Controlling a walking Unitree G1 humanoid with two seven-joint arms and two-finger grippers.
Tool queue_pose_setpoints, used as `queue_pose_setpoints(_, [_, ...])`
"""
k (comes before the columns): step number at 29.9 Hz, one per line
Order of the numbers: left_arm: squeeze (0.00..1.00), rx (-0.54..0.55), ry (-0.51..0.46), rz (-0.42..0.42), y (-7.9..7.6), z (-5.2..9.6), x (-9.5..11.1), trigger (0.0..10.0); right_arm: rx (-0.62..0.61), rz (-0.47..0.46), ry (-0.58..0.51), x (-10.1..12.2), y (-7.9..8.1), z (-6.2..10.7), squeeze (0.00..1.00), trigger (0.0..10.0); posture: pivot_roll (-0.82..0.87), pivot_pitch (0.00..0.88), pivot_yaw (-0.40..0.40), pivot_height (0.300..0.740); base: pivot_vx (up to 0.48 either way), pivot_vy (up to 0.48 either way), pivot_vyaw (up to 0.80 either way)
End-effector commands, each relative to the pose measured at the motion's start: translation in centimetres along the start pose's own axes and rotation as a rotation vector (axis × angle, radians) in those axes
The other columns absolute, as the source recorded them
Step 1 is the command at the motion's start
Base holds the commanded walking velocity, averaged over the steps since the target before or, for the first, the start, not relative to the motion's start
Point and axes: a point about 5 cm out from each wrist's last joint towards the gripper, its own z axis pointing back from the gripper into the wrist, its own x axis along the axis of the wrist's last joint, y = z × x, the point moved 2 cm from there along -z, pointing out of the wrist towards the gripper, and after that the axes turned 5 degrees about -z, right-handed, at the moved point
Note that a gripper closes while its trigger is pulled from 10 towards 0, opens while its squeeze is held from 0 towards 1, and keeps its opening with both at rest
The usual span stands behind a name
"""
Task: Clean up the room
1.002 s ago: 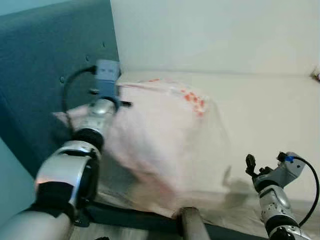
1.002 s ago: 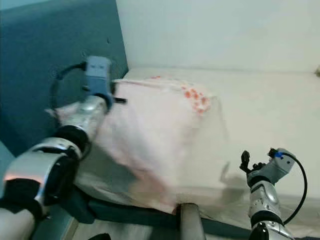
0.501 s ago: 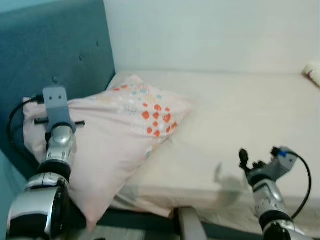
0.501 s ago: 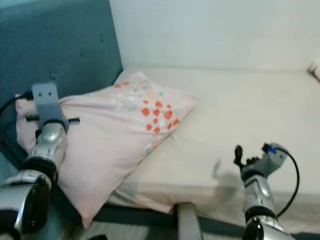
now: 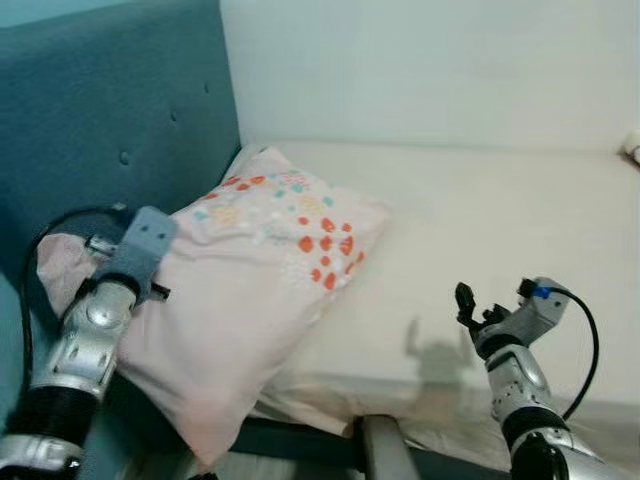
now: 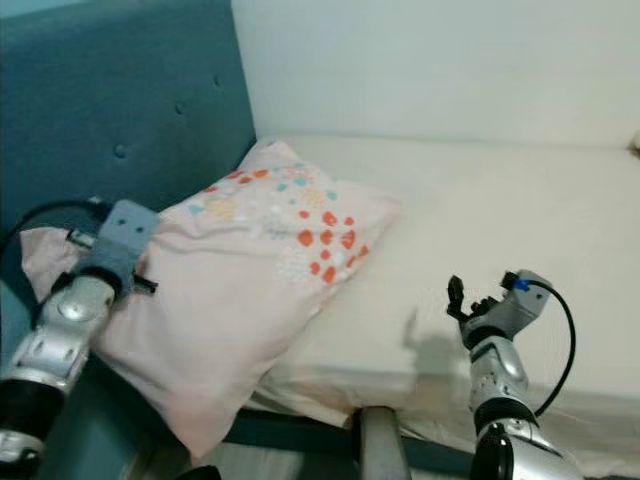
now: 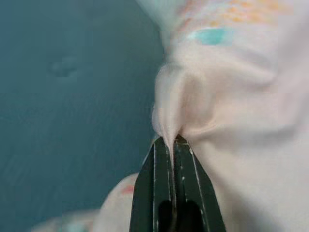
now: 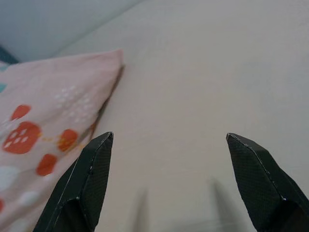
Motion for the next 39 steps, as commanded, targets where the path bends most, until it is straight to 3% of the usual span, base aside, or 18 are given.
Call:
queue_pose_setpoints(1, [0.0, -0.048, 0.005, -0.033, -0.4, 0.0, 0.2, 0.0, 0.01, 0.001, 0.03, -0.6, 0.4, -0.1, 0.0, 10.0, -0.04, 0.0, 0.003, 0.466, 0.0, 0.0, 0.0])
queue_pose_setpoints(2, [0.0, -0.134, 0.016, -0.034, -0.3, 0.3, 0.5, 0.0, 0.014, -0.001, 0.029, -0.6, 0.5, -0.1, 0.0, 10.0, -0.04, 0.0, 0.007, 0.466, 0.0, 0.0, 0.0])
queue_pose_setpoints(3, [0.0, -0.134, 0.016, -0.034, -0.3, 0.3, 0.5, 0.0, 0.014, -0.001, 0.029, -0.6, 0.5, -0.1, 0.0, 10.0, -0.04, 0.0, 0.007, 0.466, 0.0, 0.0, 0.0])
queue_pose_setpoints(4, [0.0, -0.304, 0.092, -0.093, 0.5, 1.9, -0.3, 0.0, 0.013, -0.005, 0.025, -0.6, 0.4, 0.0, 0.0, 10.0, -0.04, 0.0, 0.017, 0.466, 0.0, 0.0, 0.0])
queue_pose_setpoints(11, [0.0, -0.397, 0.234, -0.123, 1.6, 4.0, -2.6, 0.0, 0.002, -0.012, 0.018, -0.6, -0.1, 0.2, 0.0, 10.0, -0.05, 0.0, 0.023, 0.466, 0.0, 0.0, 0.0])
queue_pose_setpoints(15, [0.0, -0.536, 0.412, -0.189, 2.7, 6.9, -5.3, 0.0, -0.005, -0.013, 0.022, -0.7, -0.4, 0.3, 0.0, 10.0, -0.04, 0.0, 0.021, 0.466, 0.0, 0.0, 0.0])
queue_pose_setpoints(20, [0.0, -0.587, 0.437, -0.18, 2.6, 7.7, -5.3, 0.0, -0.004, -0.013, 0.023, -0.7, -0.3, 0.3, 0.0, 10.0, -0.04, 0.0, 0.016, 0.466, 0.0, 0.0, 0.0])
queue_pose_setpoints(23, [0.0, -0.637, 0.458, -0.13, 2.2, 8.4, -4.8, 0.0, 0.005, -0.013, 0.022, -0.6, 0.0, 0.1, 0.0, 10.0, -0.04, 0.0, 0.013, 0.466, 0.0, 0.0, 0.0])
queue_pose_setpoints(25, [0.0, -0.69, 0.39, -0.078, 0.6, 8.2, -3.6, 0.0, 0.007, -0.014, 0.024, -0.5, 0.1, 0.1, 0.0, 10.0, -0.04, 0.0, 0.007, 0.466, 0.0, 0.0, 0.0])
queue_pose_setpoints(30, [0.0, -0.701, 0.357, -0.061, -0.1, 8.0, -3.1, 0.0, 0.006, -0.014, 0.025, -0.5, 0.1, 0.1, 0.0, 10.0, -0.04, 0.0, 0.006, 0.466, 0.0, 0.0, 0.0])
queue_pose_setpoints(31, [0.0, -0.695, 0.319, -0.047, -0.9, 7.4, -2.5, 10.0, 0.005, -0.014, 0.027, -0.6, 0.1, 0.1, 0.0, 10.0, -0.04, 0.0, 0.004, 0.466, 0.0, 0.0, 0.0])
queue_pose_setpoints(33, [0.0, -0.575, 0.211, -0.054, -1.5, 4.8, -1.6, 10.0, 0.007, -0.012, 0.031, -0.6, 0.2, 0.0, 0.0, 10.0, -0.05, 0.0, -0.001, 0.466, 0.0, 0.0, 0.0])
queue_pose_setpoints(34, [0.0, -0.575, 0.211, -0.054, -1.5, 4.8, -1.6, 10.0, 0.007, -0.012, 0.031, -0.6, 0.2, 0.0, 0.0, 10.0, -0.05, 0.0, -0.001, 0.466, 0.0, 0.0, 0.0])
queue_pose_setpoints(35, [1.0, -0.554, 0.222, -0.085, -1.6, 4.3, -1.9, 10.0, 0.007, -0.011, 0.032, -0.6, 0.2, 0.0, 0.0, 10.0, -0.05, 0.0, -0.002, 0.466, 0.0, 0.0, 0.0])
queue_pose_setpoints(36, [1.0, -0.554, 0.222, -0.085, -1.6, 4.3, -1.9, 10.0, 0.007, -0.011, 0.032, -0.6, 0.2, 0.0, 0.0, 10.0, -0.05, 0.0, -0.002, 0.466, 0.0, 0.0, 0.0])
queue_pose_setpoints(37, [1.0, -0.587, 0.265, -0.22, -1.3, 4.5, -3.1, 10.0, 0.009, -0.007, 0.033, -0.6, 0.2, 0.0, 0.0, 10.0, -0.05, 0.0, -0.001, 0.466, 0.0, 0.0, 0.0])
queue_pose_setpoints(38, [1.0, -0.587, 0.265, -0.22, -1.3, 4.5, -3.1, 10.0, 0.009, -0.007, 0.033, -0.6, 0.2, 0.0, 0.0, 10.0, -0.05, 0.0, -0.001, 0.466, 0.0, 0.0, 0.0])
queue_pose_setpoints(39, [1.0, -0.611, 0.281, -0.272, -1.1, 4.7, -3.5, 10.0, 0.009, -0.006, 0.033, -0.6, 0.2, 0.0, 0.0, 10.0, -0.05, 0.0, -0.001, 0.466, 0.0, 0.0, 0.0])
